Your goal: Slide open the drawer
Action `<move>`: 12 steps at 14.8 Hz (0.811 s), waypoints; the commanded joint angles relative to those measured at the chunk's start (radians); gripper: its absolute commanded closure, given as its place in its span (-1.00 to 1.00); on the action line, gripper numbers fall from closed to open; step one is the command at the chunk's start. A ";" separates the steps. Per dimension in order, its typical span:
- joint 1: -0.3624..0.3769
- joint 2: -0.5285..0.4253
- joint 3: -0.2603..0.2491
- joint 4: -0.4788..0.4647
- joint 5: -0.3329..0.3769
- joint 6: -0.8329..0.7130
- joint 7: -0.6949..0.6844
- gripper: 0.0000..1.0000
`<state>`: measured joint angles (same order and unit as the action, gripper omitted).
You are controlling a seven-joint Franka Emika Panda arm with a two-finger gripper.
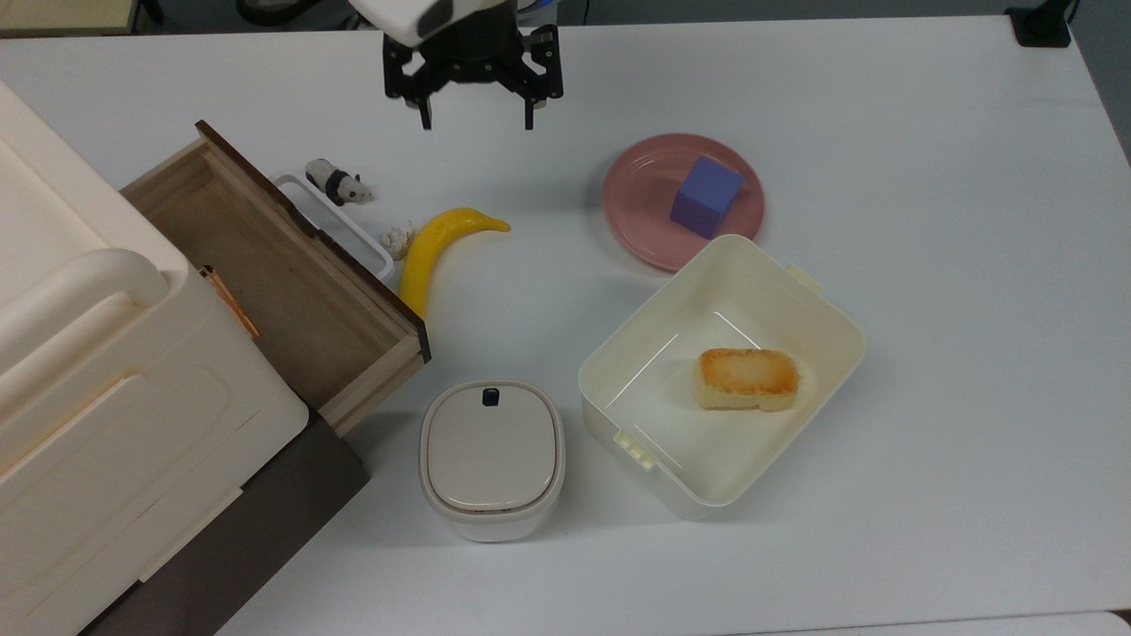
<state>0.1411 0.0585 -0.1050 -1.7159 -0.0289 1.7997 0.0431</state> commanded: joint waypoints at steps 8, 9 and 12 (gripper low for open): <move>-0.025 -0.036 -0.015 0.048 0.037 -0.103 0.152 -1.00; -0.018 -0.036 -0.012 0.041 0.040 -0.111 0.147 -1.00; -0.017 -0.014 -0.004 0.041 0.040 -0.108 0.152 -1.00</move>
<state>0.1157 0.0318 -0.1087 -1.6809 -0.0087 1.7161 0.1854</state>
